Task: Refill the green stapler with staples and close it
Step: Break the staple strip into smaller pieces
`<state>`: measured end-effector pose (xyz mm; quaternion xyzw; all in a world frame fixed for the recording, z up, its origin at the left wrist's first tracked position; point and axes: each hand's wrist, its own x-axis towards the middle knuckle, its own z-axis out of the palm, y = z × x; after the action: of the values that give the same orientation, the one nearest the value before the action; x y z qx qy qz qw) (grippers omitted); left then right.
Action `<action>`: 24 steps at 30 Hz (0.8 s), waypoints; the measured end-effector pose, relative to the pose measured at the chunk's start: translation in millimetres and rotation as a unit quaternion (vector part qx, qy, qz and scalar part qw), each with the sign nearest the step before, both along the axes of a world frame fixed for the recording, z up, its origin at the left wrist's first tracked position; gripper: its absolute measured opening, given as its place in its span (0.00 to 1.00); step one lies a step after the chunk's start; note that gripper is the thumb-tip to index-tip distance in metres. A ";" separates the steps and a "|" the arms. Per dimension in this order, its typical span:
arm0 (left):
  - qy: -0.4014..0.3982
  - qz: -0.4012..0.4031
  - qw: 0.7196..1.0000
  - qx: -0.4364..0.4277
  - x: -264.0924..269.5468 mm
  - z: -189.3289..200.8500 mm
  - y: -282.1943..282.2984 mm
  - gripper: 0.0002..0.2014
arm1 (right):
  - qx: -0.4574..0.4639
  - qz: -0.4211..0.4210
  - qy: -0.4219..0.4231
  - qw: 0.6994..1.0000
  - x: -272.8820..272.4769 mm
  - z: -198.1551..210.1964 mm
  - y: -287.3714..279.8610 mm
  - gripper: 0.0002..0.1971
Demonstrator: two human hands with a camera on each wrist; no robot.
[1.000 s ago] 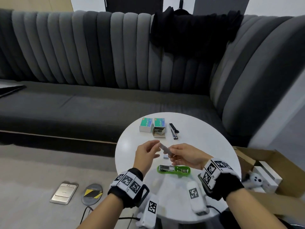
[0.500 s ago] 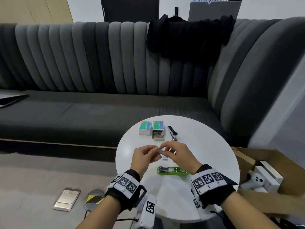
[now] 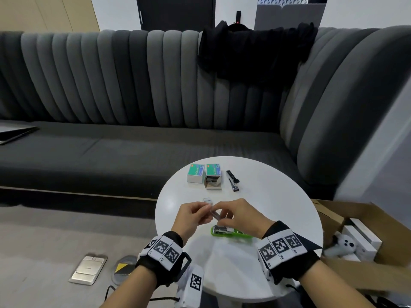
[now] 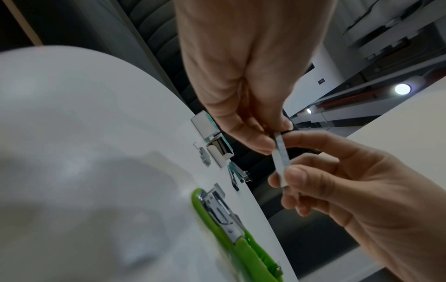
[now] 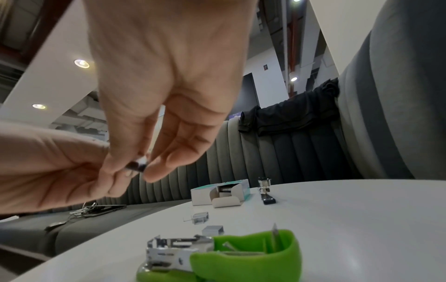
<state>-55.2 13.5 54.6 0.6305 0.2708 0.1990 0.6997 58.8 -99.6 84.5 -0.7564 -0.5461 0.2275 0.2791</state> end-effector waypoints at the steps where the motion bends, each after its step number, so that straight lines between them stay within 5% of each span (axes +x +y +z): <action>1: 0.003 -0.008 1.000 0.006 -0.4 -0.5 -0.7 0.07 | -0.007 0.004 0.011 1.000 0.0 -0.4 0.2 0.16; 11: -0.001 -0.056 0.998 -0.004 0.9 5.5 -5.9 0.09 | 0.004 -0.013 0.128 0.992 0.0 -4.6 -0.3 0.14; 24: -0.048 -0.017 0.995 -0.086 1.5 3.9 -8.5 0.10 | 0.064 -0.051 0.216 0.973 -2.7 -6.3 -3.9 0.14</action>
<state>-53.7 4.9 58.4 0.5625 0.2422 0.1931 0.7666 56.0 -103.6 78.2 -0.6966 -0.4472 0.3355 0.4496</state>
